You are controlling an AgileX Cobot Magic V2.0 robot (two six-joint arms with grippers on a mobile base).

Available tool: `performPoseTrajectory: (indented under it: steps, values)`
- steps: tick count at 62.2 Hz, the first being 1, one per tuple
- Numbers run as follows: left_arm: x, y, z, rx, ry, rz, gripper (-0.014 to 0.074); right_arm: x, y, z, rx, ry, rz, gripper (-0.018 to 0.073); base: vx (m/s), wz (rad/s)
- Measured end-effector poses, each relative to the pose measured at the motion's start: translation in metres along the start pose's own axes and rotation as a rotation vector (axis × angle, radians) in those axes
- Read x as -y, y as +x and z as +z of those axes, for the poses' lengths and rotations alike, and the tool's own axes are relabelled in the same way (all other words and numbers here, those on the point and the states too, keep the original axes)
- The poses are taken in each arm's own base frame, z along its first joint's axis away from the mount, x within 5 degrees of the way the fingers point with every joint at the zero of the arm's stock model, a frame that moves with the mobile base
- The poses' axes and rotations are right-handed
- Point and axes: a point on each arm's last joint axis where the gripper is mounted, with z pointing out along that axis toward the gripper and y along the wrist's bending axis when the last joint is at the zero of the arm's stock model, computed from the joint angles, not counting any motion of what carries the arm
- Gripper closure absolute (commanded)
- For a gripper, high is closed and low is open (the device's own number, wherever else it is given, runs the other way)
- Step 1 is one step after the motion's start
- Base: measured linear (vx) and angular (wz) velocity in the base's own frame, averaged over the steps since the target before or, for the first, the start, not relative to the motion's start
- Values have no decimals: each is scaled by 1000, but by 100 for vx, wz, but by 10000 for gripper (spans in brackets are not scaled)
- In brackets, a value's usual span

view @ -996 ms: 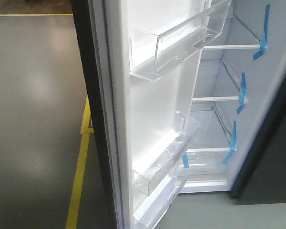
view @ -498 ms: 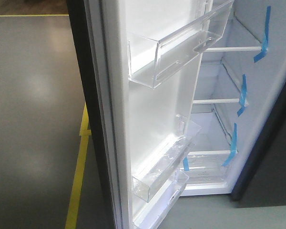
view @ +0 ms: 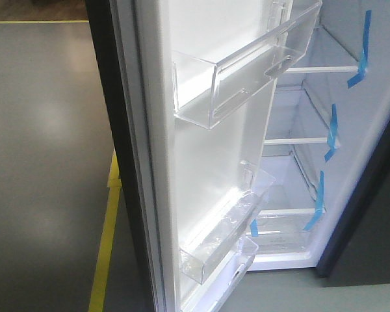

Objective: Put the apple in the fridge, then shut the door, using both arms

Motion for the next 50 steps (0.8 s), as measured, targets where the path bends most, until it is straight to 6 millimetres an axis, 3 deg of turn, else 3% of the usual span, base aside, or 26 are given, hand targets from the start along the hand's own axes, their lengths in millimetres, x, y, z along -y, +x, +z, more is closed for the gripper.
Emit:
performPoseTrajectory:
  steps: [50]
  values:
    - [0, 0, 0, 0, 0, 0, 603, 0, 0, 0, 0, 0, 0, 566, 2, 0]
